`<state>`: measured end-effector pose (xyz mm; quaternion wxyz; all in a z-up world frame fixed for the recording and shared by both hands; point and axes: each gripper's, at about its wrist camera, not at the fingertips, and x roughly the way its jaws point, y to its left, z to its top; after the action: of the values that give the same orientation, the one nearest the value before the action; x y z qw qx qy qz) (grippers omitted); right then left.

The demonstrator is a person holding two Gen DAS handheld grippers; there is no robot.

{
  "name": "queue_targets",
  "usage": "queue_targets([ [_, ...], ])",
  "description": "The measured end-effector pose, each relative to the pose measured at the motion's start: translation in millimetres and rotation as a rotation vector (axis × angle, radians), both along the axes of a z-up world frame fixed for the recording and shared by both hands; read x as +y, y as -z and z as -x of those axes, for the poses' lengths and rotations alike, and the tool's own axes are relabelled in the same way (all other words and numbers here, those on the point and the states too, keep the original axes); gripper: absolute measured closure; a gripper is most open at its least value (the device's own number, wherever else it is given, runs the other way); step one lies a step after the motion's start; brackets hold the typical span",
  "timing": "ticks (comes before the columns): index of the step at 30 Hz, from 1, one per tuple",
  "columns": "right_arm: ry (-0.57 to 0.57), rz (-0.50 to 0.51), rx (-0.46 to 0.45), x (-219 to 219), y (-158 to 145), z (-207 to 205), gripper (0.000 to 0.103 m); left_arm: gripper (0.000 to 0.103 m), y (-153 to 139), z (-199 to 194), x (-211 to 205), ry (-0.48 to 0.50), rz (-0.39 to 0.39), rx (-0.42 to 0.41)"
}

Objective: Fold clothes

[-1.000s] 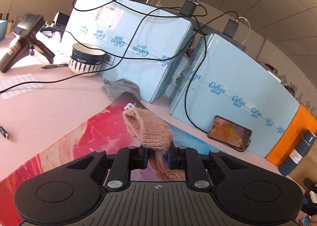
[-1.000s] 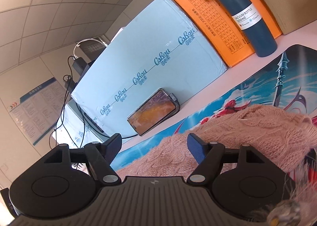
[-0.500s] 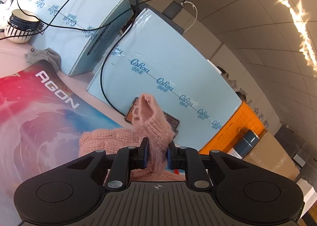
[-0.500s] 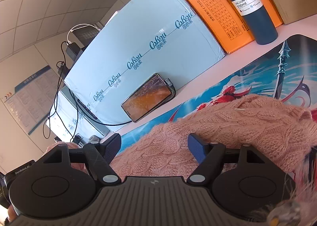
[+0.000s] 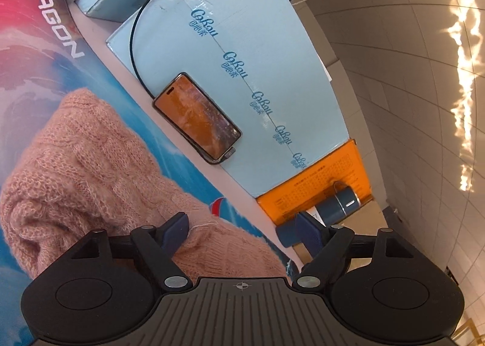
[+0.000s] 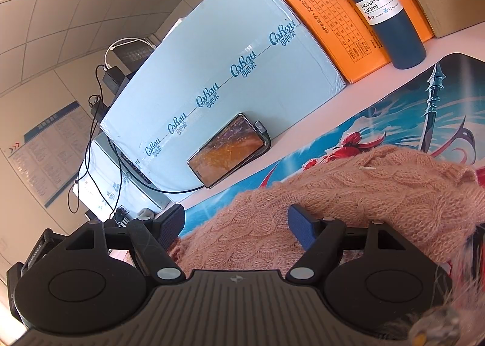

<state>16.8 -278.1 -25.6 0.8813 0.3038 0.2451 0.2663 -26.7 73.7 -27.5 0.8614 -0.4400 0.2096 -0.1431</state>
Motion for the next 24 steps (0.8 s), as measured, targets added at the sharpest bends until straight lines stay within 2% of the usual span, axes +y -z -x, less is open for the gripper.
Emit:
queue_targets([
  [2, -0.001, 0.003, 0.000, 0, 0, 0, 0.029, 0.024, 8, -4, -1, 0.009, -0.012, 0.029],
  [5, -0.002, 0.004, 0.001, 0, 0, 0, 0.029, 0.022, 2, -1, -2, 0.028, -0.009, 0.023],
  [8, 0.000, 0.003, -0.002, 0, 0, 1, 0.029, 0.021, -4, 12, 8, 0.020, 0.038, -0.026],
  [9, 0.002, 0.000, -0.004, 0, 0, 1, 0.029, 0.020, -9, 20, 14, -0.011, 0.019, -0.059],
  [11, 0.008, -0.001, -0.006, -1, 0, 2, 0.029, 0.018, -16, 37, 26, -0.126, -0.051, -0.092],
  [14, 0.017, -0.003, -0.006, -2, 0, 2, 0.028, 0.016, -22, 57, 43, -0.421, -0.190, -0.012],
  [15, 0.019, -0.007, -0.005, -3, 0, 2, 0.027, 0.016, -20, 58, 50, -0.489, -0.204, 0.036],
  [16, 0.022, -0.010, -0.005, -3, 0, 2, 0.027, 0.016, -17, 57, 57, -0.511, -0.202, 0.083],
  [17, 0.025, -0.012, -0.005, -4, 0, 2, 0.027, 0.016, -13, 55, 62, -0.519, -0.197, 0.124],
  [19, 0.028, -0.015, -0.005, -4, 0, 2, 0.027, 0.016, -4, 47, 64, -0.454, -0.173, 0.167],
  [20, 0.028, -0.016, -0.005, -5, 0, 2, 0.027, 0.016, 0, 42, 60, -0.423, -0.189, 0.171],
  [22, 0.027, -0.022, -0.001, -5, 1, 2, 0.026, 0.018, 1, 34, 44, -0.351, -0.278, 0.141],
  [24, 0.024, -0.031, 0.004, -6, 2, 2, 0.023, 0.036, 2, 28, 30, -0.277, -0.346, 0.134],
])
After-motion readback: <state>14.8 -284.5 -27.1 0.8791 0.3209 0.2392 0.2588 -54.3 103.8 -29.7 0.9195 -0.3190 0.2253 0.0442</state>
